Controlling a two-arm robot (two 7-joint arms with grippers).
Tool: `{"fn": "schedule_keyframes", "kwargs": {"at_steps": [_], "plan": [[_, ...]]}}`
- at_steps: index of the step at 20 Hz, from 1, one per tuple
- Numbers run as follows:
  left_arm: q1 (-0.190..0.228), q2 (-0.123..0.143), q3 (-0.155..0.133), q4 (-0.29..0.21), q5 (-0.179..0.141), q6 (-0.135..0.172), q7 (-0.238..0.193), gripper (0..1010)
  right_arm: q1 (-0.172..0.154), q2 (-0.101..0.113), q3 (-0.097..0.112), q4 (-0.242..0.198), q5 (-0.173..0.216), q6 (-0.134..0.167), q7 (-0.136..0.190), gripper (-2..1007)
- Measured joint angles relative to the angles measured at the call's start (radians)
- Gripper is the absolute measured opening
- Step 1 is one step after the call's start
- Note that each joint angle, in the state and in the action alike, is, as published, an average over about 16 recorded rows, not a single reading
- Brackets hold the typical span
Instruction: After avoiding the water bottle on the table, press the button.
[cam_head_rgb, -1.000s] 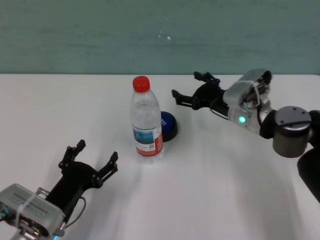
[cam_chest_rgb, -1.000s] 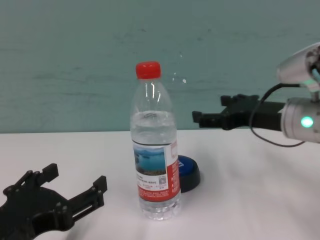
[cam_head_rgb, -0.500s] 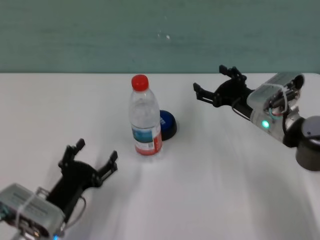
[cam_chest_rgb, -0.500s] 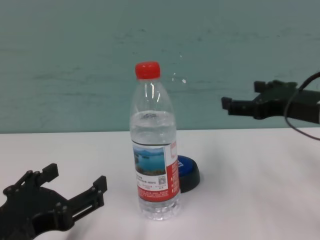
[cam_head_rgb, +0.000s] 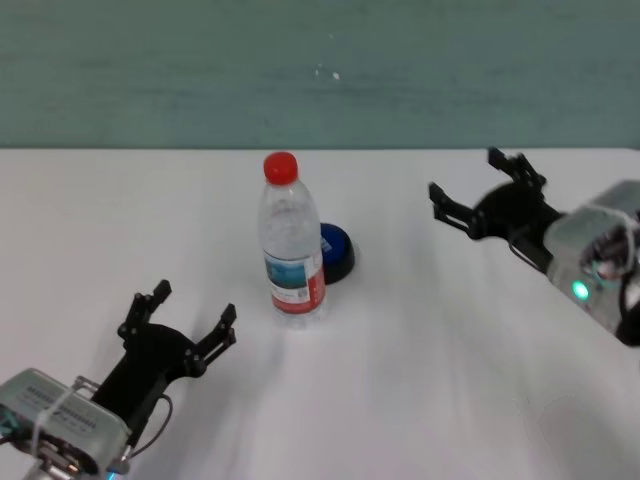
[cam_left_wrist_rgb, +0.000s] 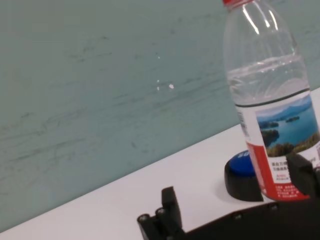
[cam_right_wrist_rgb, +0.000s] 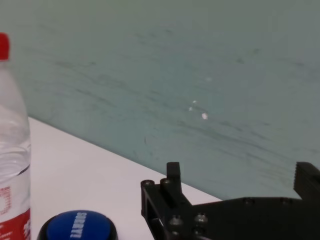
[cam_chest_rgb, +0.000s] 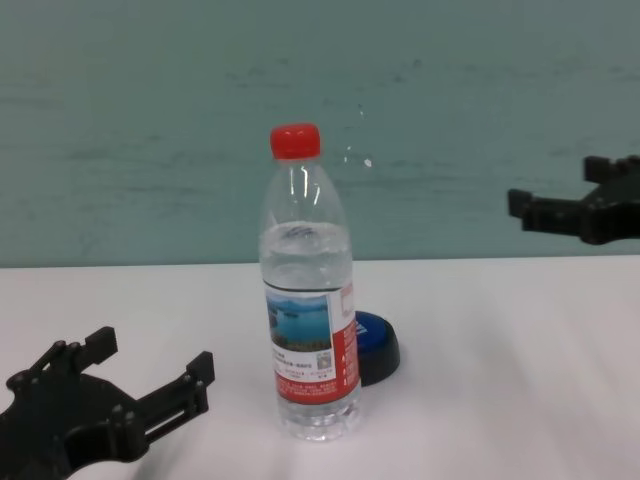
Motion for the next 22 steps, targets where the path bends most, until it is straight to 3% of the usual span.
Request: {"fn": "schedule_keyframes", "kwargs": {"at_steps": [6,12,17,22], "plan": [[0.0,0.0,0.0,0.0,0.0,0.0,0.0,1000,-0.114,0.0,0.052,-0.114,-0.012,0.016,-0.045,1004],[0.0,0.0,0.0,0.0,0.0,0.0,0.0,1000,-0.213,-0.018,0.093,-0.199,-0.033,0.018,-0.089,1004],[0.0,0.0,0.0,0.0,0.0,0.0,0.0,1000,-0.278,-0.043,0.116,-0.245,-0.053,0.008,-0.119,1004],[0.0,0.0,0.0,0.0,0.0,0.0,0.0,1000,-0.313,-0.074,0.121,-0.256,-0.072,-0.008,-0.133,1004]]}}
